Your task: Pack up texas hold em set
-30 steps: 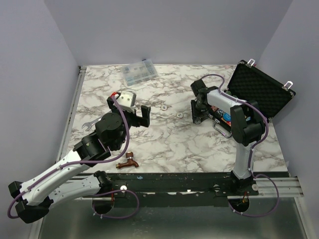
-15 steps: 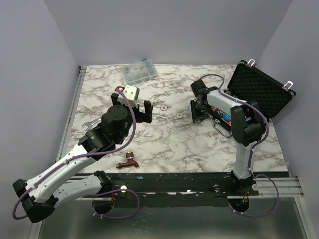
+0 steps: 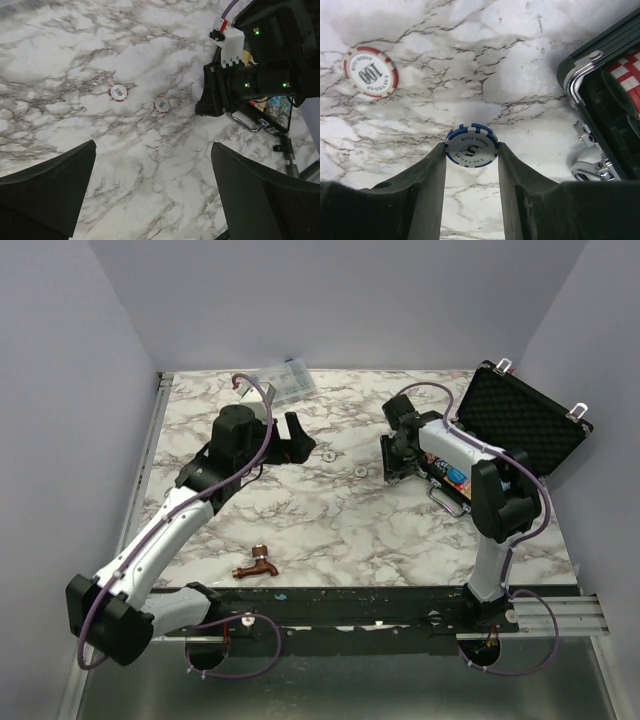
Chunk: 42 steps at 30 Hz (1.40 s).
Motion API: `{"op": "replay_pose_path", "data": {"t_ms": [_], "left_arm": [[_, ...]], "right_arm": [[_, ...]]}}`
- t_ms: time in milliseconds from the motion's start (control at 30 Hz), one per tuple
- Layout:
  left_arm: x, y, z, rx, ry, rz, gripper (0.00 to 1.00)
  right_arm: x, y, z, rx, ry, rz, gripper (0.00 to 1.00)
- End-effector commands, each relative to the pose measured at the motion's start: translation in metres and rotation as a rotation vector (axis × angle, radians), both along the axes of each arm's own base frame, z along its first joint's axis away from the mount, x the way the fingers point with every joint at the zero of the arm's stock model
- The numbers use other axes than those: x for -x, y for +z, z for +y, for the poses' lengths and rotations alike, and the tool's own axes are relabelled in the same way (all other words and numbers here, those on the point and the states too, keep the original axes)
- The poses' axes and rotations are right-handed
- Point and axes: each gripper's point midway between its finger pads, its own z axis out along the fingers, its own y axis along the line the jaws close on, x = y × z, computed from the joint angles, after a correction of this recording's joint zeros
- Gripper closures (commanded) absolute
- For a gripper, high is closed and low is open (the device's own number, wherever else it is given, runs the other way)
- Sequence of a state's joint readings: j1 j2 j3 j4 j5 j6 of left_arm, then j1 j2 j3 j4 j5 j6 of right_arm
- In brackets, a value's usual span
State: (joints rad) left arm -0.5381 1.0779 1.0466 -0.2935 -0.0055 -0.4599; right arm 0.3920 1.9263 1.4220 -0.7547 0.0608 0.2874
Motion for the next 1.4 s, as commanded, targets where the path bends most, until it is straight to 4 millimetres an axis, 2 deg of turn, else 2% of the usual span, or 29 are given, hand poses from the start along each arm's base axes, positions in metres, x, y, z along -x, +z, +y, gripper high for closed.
{"op": "replay_pose_path", "data": {"t_ms": [0, 133, 233, 333, 533, 733, 933, 1133, 1367], "left_arm": [[0.002, -0.024, -0.044, 0.237, -0.271, 0.289, 0.05], [-0.004, -0.061, -0.070, 0.420, -0.462, 0.558, 0.12], [-0.006, -0.077, -0.086, 0.535, -0.568, 0.680, 0.18], [-0.008, -0.094, -0.092, 0.584, -0.598, 0.753, 0.24], [-0.013, -0.114, -0.095, 0.607, -0.589, 0.823, 0.34], [-0.016, -0.124, -0.099, 0.641, -0.595, 0.865, 0.46], [-0.022, -0.135, -0.101, 0.637, -0.587, 0.894, 0.46], [-0.017, -0.135, -0.113, 0.639, -0.650, 0.908, 0.45], [-0.011, -0.133, -0.119, 0.664, -0.698, 0.928, 0.50]], "right_arm": [[0.014, 0.019, 0.016, -0.027, 0.050, 0.000, 0.99], [0.023, 0.038, 0.037, -0.047, 0.122, -0.013, 0.99], [0.033, 0.052, 0.057, -0.059, 0.195, -0.027, 0.99], [0.042, 0.064, 0.075, -0.097, 0.244, -0.025, 0.99], [0.052, 0.077, 0.093, -0.115, 0.295, -0.033, 0.99], [0.056, 0.090, 0.103, -0.121, 0.322, -0.054, 0.99], [0.061, 0.101, 0.110, -0.143, 0.344, -0.069, 0.99], [0.063, 0.106, 0.120, -0.152, 0.367, -0.075, 0.99], [0.064, 0.111, 0.126, -0.149, 0.387, -0.085, 0.99]]}}
